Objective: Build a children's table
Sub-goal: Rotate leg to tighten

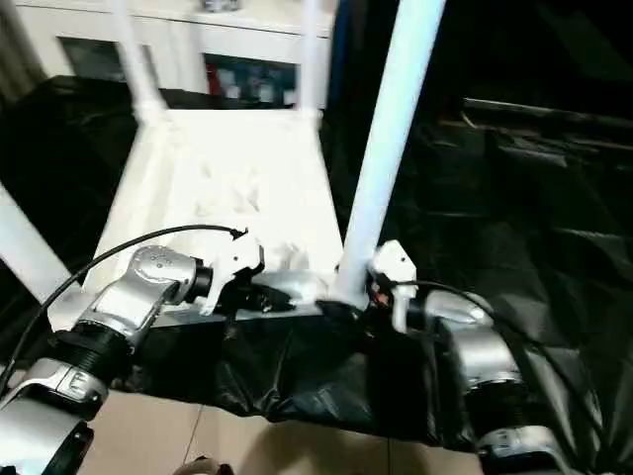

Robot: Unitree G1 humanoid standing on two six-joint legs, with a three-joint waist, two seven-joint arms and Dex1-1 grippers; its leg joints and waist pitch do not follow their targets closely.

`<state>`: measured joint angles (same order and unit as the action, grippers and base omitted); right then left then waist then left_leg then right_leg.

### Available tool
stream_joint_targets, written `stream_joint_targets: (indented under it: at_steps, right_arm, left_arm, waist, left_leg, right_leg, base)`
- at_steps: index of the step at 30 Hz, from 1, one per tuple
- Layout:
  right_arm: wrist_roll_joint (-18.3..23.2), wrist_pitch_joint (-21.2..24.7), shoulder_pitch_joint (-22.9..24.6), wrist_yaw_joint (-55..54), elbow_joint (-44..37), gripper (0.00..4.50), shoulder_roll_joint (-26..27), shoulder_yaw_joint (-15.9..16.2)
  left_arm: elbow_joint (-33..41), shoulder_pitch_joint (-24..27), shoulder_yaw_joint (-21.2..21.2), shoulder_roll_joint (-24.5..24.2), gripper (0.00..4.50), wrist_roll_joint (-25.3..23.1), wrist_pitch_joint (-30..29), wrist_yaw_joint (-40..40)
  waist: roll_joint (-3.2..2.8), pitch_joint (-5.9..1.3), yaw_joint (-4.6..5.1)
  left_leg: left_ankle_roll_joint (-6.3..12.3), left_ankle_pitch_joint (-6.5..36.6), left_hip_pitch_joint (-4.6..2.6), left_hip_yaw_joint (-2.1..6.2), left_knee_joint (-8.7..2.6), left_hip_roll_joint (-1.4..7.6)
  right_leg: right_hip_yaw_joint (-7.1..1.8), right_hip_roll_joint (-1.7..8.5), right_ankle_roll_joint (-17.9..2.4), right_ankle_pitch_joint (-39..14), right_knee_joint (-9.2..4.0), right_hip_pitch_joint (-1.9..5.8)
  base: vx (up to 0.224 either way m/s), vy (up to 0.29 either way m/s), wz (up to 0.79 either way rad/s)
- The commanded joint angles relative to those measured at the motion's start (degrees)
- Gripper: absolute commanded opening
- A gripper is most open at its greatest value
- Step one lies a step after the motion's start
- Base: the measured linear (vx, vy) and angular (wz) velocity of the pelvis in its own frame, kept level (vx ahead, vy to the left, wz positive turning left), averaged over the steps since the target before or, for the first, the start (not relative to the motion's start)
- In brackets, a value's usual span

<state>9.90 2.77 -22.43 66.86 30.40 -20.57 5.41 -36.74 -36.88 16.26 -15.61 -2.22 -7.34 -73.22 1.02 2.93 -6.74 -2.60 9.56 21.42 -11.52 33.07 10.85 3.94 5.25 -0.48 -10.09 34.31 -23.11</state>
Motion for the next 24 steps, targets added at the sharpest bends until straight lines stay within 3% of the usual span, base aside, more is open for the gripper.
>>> stream_joint_targets:
  at_steps: [1, 4, 5, 13, 15, 19, 20, 24]
  right_arm:
    - [1.6, 1.4, -0.6, 6.0, -1.2, 3.59, 0.3, 3.5]
    - [1.9, 1.8, -1.1, 7.6, -1.0, 3.34, 0.0, 4.3]
    - [2.1, 2.4, -1.3, 8.7, -1.0, 3.25, -0.2, 4.8]
    - [2.4, 4.7, -0.2, 12.1, -2.5, 2.71, -0.3, 6.0]
    - [2.5, 4.9, 0.1, 12.2, -2.7, 2.59, -0.2, 6.1]
    - [3.1, 4.5, 0.8, 8.6, -2.4, 2.57, 1.4, 4.4]
    - [3.3, 4.2, 0.9, 6.8, -2.2, 2.57, 2.2, 3.5]
    - [1.7, 1.9, 0.6, -4.8, 0.1, 2.56, 6.2, 0.3]
  left_arm:
    - [1.5, -2.2, -0.1, 0.8, 0.0, 1.9, 1.2, -0.4]
    - [1.6, -2.2, -0.3, 0.4, 0.0, 2.1, 1.1, -1.1]
    - [1.6, -2.2, -0.3, 0.3, 0.0, 2.3, 1.0, -1.4]
    - [0.7, -2.5, -0.3, 0.0, 0.0, 2.3, 0.7, -2.2]
    - [0.8, -2.5, -0.4, 0.0, 0.0, 2.4, 0.6, -2.1]
    - [0.5, -2.4, -0.8, 0.9, 0.0, 1.4, 1.2, 1.1]
    - [0.2, -2.6, -1.0, 1.3, 0.0, 1.0, 1.3, 2.6]
    - [-0.4, -3.1, -2.0, 3.7, 0.0, -0.2, 0.8, 9.5]
  waist:
    - [0.53, -3.71, -0.01]
    - [0.5, -3.67, -0.12]
    - [0.84, -3.66, -0.13]
    - [0.77, -3.7, -0.85]
    - [0.32, -3.68, -1.1]
    - [0.44, -3.78, -1.11]
    - [0.11, -3.73, -1.14]
    - [0.23, -3.56, -0.53]
  left_leg:
    - [3.73, 12.4, -1.03, 0.99, -3.5, 2.92]
    - [3.48, 12.6, -1.02, 1.02, -3.5, 2.92]
    - [3.36, 12.6, -1.03, 0.99, -3.5, 2.9]
    - [3.18, 11.9, -1.07, 1.01, -3.46, 2.94]
    - [2.92, 12.2, -1.18, 1.05, -3.49, 2.95]
    - [2.43, 12.5, -1.12, 1.11, -3.53, 2.92]
    - [2.35, 12.8, -1.18, 1.09, -3.53, 2.89]
    - [0.37, 15.9, -1.32, 1.42, -3.97, 2.8]
  right_leg:
    - [-2.44, 3.59, -14.1, -10.0, -3.57, 2.81]
    - [-2.42, 3.65, -13.8, -11.0, -3.63, 2.69]
    - [-2.43, 3.68, -13.6, -11.5, -3.69, 2.69]
    - [-2.45, 3.7, -13.3, -11.7, -3.58, 2.57]
    - [-2.48, 3.76, -13.1, -11.9, -3.62, 2.49]
    - [-2.43, 3.7, -13.2, -11.3, -3.57, 2.63]
    - [-2.47, 3.72, -13.2, -11.4, -3.65, 2.53]
    - [-2.45, 3.92, -12.0, -16.1, -4.22, 2.42]
  base:
    - [0.0, 0.0, 0.0]
    - [0.0, 0.0, 0.0]
    - [0.0, 0.0, 0.0]
    - [0.0, 0.0, 0.0]
    - [0.0, 0.0, 0.0]
    - [0.0, 0.0, 0.0]
    - [0.0, 0.0, 0.0]
    - [0.0, 0.0, 0.0]
